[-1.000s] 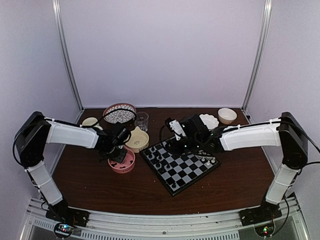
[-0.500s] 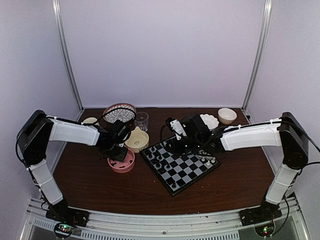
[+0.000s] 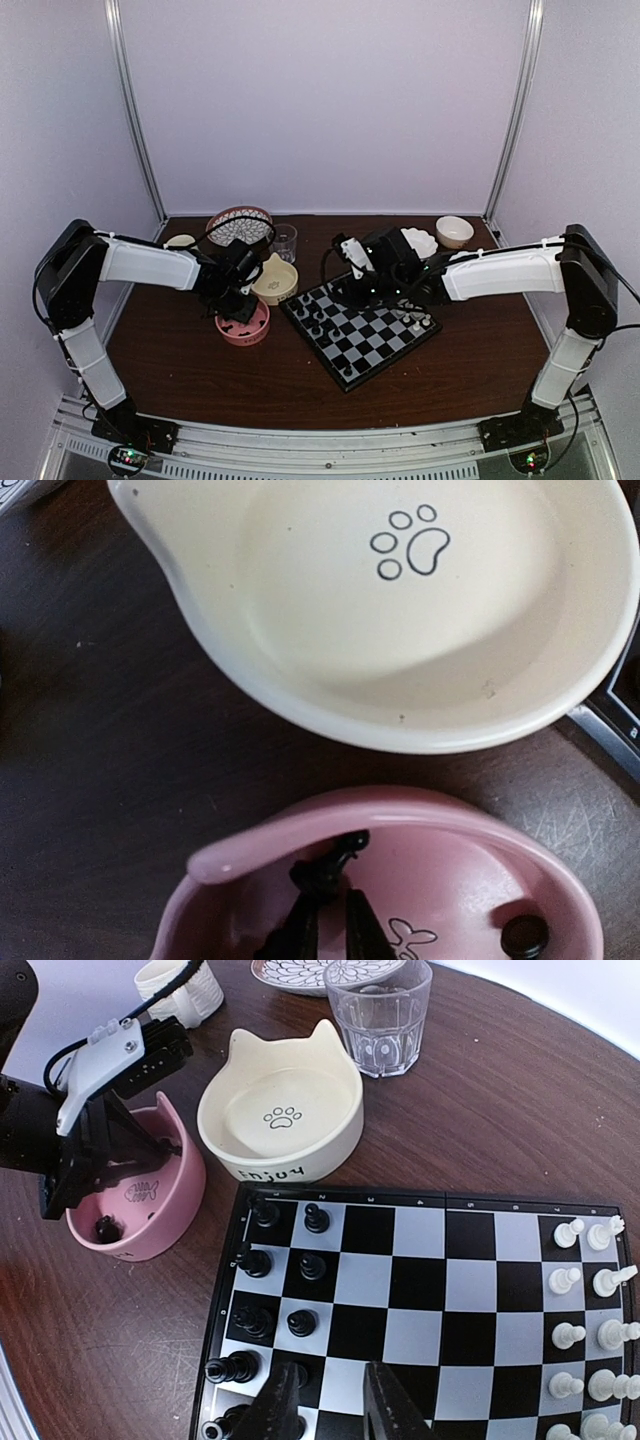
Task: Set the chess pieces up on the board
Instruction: Pick up the bishop from the storage box.
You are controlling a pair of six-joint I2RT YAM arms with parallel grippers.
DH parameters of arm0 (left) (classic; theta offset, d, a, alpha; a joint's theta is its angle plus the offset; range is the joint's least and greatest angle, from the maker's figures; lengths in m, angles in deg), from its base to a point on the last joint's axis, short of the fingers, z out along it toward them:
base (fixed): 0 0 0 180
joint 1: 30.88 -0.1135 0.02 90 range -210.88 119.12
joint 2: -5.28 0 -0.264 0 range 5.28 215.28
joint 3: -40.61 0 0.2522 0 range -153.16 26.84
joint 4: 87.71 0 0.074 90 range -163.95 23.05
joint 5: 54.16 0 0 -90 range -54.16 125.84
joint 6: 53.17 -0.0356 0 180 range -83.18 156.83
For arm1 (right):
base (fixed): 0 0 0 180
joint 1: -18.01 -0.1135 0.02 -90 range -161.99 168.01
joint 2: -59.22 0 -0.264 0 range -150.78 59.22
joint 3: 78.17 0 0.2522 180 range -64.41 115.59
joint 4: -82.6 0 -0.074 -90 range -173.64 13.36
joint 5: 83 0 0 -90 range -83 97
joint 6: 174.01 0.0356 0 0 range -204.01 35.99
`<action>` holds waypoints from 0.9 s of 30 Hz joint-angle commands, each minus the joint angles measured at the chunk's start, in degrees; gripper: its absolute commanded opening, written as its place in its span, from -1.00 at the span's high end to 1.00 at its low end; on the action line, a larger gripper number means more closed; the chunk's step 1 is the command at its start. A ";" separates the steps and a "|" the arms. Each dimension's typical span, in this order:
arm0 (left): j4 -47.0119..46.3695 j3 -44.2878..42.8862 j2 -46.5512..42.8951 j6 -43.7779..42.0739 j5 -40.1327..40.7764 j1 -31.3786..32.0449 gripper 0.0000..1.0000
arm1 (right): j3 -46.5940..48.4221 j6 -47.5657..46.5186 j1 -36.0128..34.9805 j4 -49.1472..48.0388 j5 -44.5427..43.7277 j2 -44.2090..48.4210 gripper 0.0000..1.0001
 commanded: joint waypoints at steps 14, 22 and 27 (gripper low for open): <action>2.87 3.28 -8.42 0.55 -1.92 -0.40 0.48 | -0.60 -1.03 0.20 -0.44 -0.53 3.01 0.48; 3.30 1.54 -5.90 -1.39 -1.81 -0.40 0.33 | -0.84 -0.86 0.21 -0.55 -0.16 3.78 0.48; -1.06 2.91 -7.02 -1.74 -4.90 -0.40 0.08 | -0.95 -0.95 0.21 -0.62 -0.25 3.99 0.48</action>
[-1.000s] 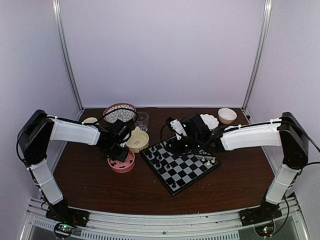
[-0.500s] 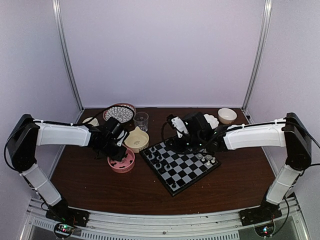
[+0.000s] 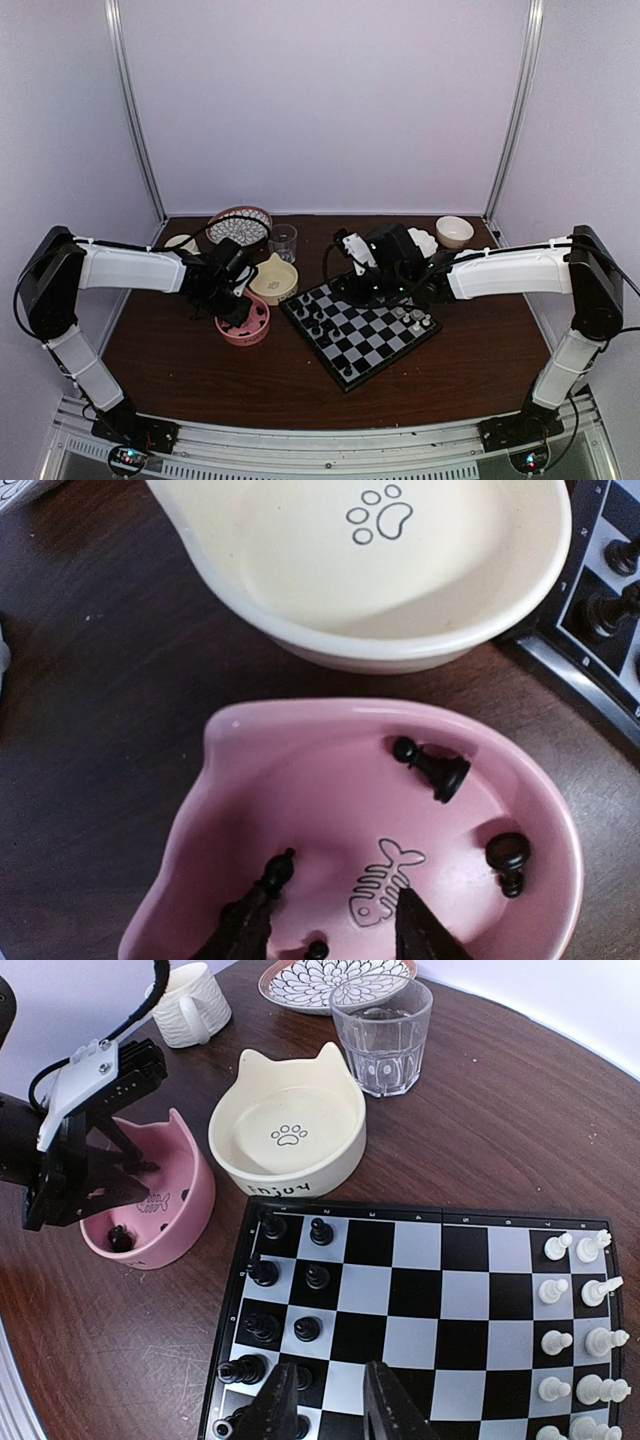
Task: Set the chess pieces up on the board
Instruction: Pick up the bishop from the storage box.
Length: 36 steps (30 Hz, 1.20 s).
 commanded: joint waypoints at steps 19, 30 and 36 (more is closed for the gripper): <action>1.77 -1.99 0.70 1.98 -0.11 -0.36 0.00 | -0.62 -0.62 0.16 -0.44 -0.14 1.43 0.48; 6.57 -4.34 3.60 -0.57 4.64 -0.38 0.00 | -0.53 -0.38 0.21 -0.62 0.68 1.21 0.48; 7.23 -5.05 5.02 -0.83 5.81 -0.38 -0.01 | -0.58 -0.29 0.20 -0.62 1.09 1.67 0.48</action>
